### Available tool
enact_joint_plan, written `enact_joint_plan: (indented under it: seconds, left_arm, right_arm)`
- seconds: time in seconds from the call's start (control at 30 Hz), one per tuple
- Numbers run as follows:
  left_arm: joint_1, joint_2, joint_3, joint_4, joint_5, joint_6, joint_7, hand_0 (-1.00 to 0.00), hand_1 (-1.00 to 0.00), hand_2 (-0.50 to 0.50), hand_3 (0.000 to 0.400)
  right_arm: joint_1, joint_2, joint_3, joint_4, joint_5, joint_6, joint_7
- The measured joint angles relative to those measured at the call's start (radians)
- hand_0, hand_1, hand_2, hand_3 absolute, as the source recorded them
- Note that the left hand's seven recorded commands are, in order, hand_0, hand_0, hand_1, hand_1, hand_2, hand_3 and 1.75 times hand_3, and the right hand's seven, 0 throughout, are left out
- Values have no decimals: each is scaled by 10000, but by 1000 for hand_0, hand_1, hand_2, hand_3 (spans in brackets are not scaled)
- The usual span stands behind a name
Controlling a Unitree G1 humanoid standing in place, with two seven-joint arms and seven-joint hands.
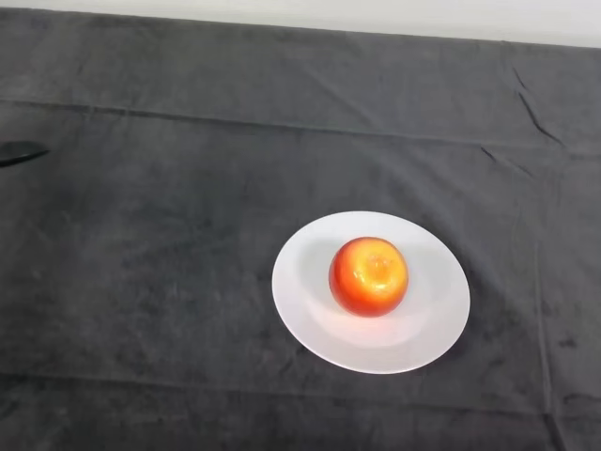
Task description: Move the apple to the plate
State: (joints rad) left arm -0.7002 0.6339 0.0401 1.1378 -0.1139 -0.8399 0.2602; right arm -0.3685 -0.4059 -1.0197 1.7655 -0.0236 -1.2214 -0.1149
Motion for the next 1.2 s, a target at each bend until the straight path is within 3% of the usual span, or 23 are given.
enact_joint_plan:
  seconds: [0.37,0.6,0.67,1.03,1.1,1.2]
  left_arm:
    - [216,44,642,92,-200,-49,592,0,0,0,0]
    - [216,53,857,251,-192,-49,777,0,0,0,0]
    - [216,54,920,263,-191,-50,908,0,0,0,0]
    - [216,53,1019,266,-164,-50,962,0,0,0,0]
    - [216,53,1037,266,-151,-50,961,0,0,0,0]
    - [216,53,1067,266,-112,-50,946,0,0,0,0]
  right_arm:
    - [1,5,2,-5,17,1,6]
    - [2,6,5,-6,46,1,70]
    - [1,6,10,-6,80,0,88]
    - [-1,7,34,-7,123,1,94]
    - [-2,7,46,-7,167,1,96]
    - [-1,7,53,-7,185,0,99]
